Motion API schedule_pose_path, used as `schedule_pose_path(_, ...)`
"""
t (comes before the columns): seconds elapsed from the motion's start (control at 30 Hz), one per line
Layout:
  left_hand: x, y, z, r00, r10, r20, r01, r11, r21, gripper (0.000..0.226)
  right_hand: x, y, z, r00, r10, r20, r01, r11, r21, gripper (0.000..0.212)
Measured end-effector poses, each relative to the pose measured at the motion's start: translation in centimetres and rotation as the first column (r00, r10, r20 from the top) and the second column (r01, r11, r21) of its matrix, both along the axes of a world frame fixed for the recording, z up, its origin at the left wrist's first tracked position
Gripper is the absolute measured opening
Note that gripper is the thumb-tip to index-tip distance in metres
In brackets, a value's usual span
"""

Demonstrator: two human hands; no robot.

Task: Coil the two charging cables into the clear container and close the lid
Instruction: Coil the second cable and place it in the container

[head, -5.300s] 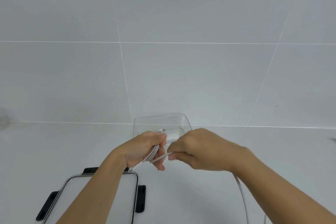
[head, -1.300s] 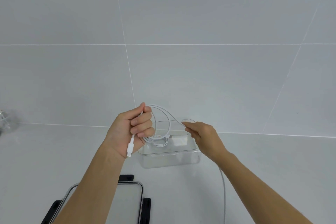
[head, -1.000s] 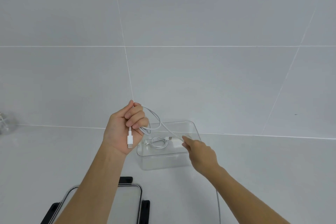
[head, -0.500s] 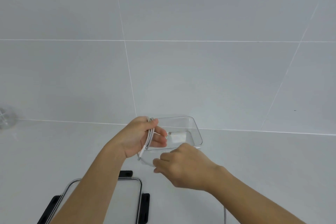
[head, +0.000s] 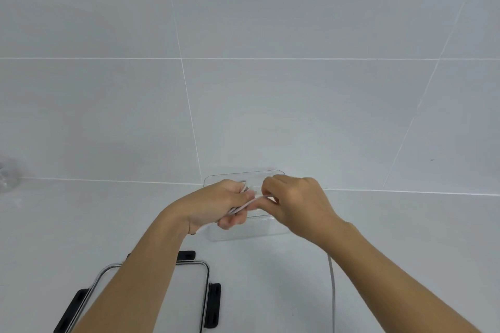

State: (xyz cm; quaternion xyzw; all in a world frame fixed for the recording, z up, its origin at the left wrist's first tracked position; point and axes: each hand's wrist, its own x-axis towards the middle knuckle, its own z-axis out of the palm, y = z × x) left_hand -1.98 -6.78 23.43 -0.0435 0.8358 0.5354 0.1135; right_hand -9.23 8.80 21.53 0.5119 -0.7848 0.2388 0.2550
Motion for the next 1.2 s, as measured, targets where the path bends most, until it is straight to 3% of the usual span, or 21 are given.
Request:
schedule_pose_path(0.07, 0.0, -0.1, 0.3, 1.0, 0.012, -0.005, -0.011, 0.995, 0.095, 0.035, -0.3, 0.1, 0.6, 0.962, -0.054, 0.267, 0.049, 0.998, 0.025, 0.042)
schedule_pose_path(0.1, 0.0, -0.3, 0.4, 1.0, 0.018, -0.003, -0.018, 0.991, 0.134, 0.036, -0.5, 0.2, 0.9, 0.899, -0.05, 0.434, 0.041, 0.999, 0.031, 0.039)
schedule_pose_path(0.23, 0.2, -1.5, 0.4, 0.999, 0.031, -0.012, -0.027, 0.973, 0.228, 0.033, -0.9, 1.2, 1.4, 0.509, 0.082, 0.857, -0.038, 0.997, -0.073, 0.02)
schedule_pose_path(0.3, 0.4, -1.9, 0.4, 0.998, 0.039, -0.046, -0.023, 0.953, 0.302, 0.03, -1.1, 1.8, 1.5, 0.388, 0.128, 0.913, -0.05, 0.992, -0.118, 0.016)
schedule_pose_path(0.4, 0.6, -2.5, 0.7, 0.991, 0.095, -0.093, -0.04, 0.879, 0.475, 0.026, -1.3, 2.7, 1.6, 0.325, 0.184, 0.928, -0.076, 0.983, -0.168, 0.012)
schedule_pose_path(0.53, 0.6, -3.2, 2.3, 0.979, 0.144, -0.143, -0.001, 0.71, 0.704, 0.027, -1.6, 4.1, 0.7, 0.13, 0.248, 0.96, -0.094, 0.967, -0.237, 0.013)
schedule_pose_path(0.6, 0.6, -3.5, 3.4, 0.97, 0.179, -0.161, 0.016, 0.62, 0.785, 0.029, -1.8, 4.8, 0.3, 0.079, 0.259, 0.963, -0.067, 0.965, -0.254, 0.013)
schedule_pose_path(0.67, 0.5, -3.5, 4.1, 0.963, 0.219, -0.154, 0.011, 0.543, 0.839, 0.026, -2.1, 5.3, 0.2, 0.103, 0.295, 0.95, 0.019, 0.954, -0.298, 0.01)
schedule_pose_path(0.7, 0.3, -3.4, 4.3, 0.962, 0.23, -0.145, 0.009, 0.506, 0.862, 0.024, -2.3, 5.4, 0.4, 0.177, 0.315, 0.933, 0.08, 0.94, -0.332, 0.011)
schedule_pose_path(0.8, -0.3, -2.8, 3.9, 0.966, 0.223, -0.131, 0.023, 0.429, 0.903, 0.02, -3.2, 5.6, 1.3, 0.512, 0.295, 0.807, 0.255, 0.845, -0.47, 0.015)
schedule_pose_path(0.87, -0.5, -2.0, 3.6, 0.97, 0.207, -0.128, 0.03, 0.421, 0.907, 0.016, -3.9, 5.4, 1.9, 0.717, 0.156, 0.679, 0.325, 0.788, -0.524, 0.013)
schedule_pose_path(0.93, -0.5, -1.3, 3.5, 0.976, 0.169, -0.135, 0.053, 0.419, 0.906, 0.015, -4.6, 4.7, 1.9, 0.855, -0.065, 0.514, 0.368, 0.774, -0.515, 0.009)
schedule_pose_path(1.03, -0.9, -1.2, 3.2, 0.982, 0.027, -0.186, 0.166, 0.338, 0.926, 0.015, -5.7, 3.4, 0.8, 0.916, -0.345, 0.204, 0.401, 0.799, -0.447, 0.011)
schedule_pose_path(1.1, -1.2, -1.6, 3.1, 0.977, -0.043, -0.207, 0.212, 0.233, 0.949, 0.018, -6.0, 2.7, -0.5, 0.896, -0.424, 0.13, 0.441, 0.822, -0.361, 0.018)
schedule_pose_path(1.13, -1.4, -1.9, 3.0, 0.975, -0.048, -0.218, 0.223, 0.198, 0.955, 0.021, -5.9, 2.3, -1.1, 0.893, -0.412, 0.18, 0.449, 0.843, -0.297, 0.021)
schedule_pose_path(1.2, -1.7, -2.8, 2.8, 0.959, -0.082, -0.272, 0.28, 0.094, 0.956, 0.032, -5.2, 1.9, -2.4, 0.835, -0.289, 0.469, 0.392, 0.91, -0.137, 0.024)
